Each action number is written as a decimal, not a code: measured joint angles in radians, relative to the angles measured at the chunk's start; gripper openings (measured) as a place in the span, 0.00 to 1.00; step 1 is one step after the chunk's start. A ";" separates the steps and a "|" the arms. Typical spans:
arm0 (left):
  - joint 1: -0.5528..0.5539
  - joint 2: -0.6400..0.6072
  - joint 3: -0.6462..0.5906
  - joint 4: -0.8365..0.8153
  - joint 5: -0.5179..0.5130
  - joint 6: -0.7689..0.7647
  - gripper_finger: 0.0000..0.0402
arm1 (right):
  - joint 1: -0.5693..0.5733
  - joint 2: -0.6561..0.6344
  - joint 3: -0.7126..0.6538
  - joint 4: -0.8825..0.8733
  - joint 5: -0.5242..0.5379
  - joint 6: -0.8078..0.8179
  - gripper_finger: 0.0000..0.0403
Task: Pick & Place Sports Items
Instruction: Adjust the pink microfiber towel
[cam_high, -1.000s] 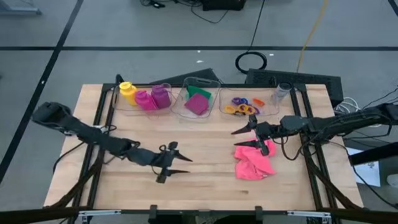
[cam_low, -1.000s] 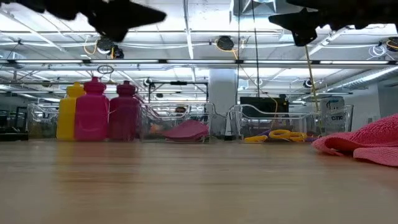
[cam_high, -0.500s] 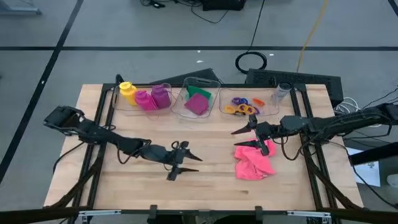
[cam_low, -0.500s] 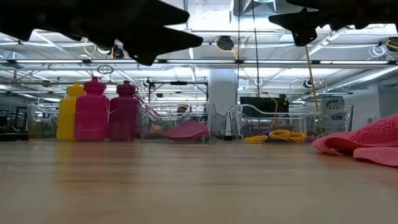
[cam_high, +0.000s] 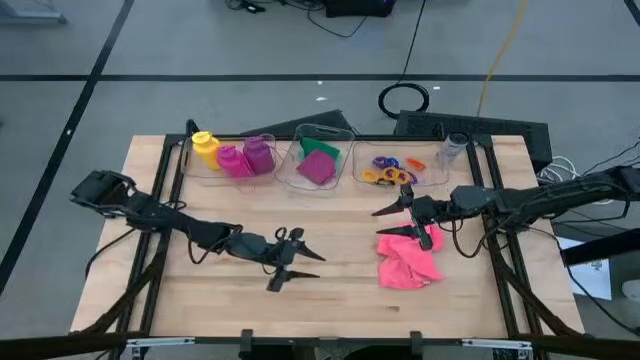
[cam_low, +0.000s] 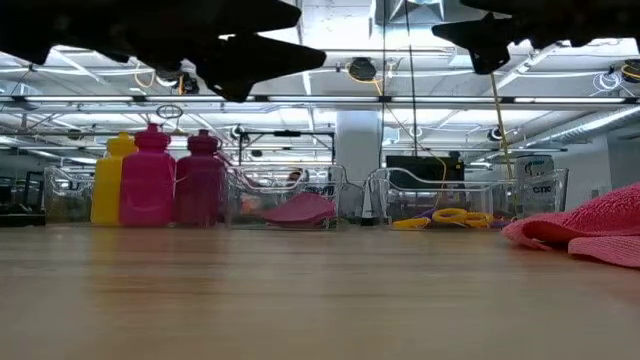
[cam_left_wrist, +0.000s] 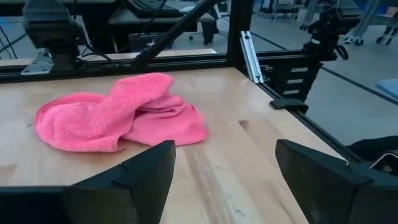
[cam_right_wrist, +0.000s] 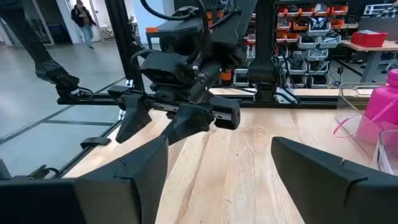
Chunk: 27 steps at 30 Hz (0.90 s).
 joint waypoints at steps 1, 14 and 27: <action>0.001 0.000 0.000 0.000 0.000 0.000 0.59 | 0.000 0.000 0.000 0.000 0.000 0.000 0.53; 0.004 0.000 0.000 -0.002 0.002 0.001 0.59 | 0.000 0.000 0.000 0.019 0.000 0.000 0.53; 0.008 0.000 0.000 -0.003 0.030 0.003 0.59 | 0.155 0.000 0.001 0.024 0.051 0.042 0.53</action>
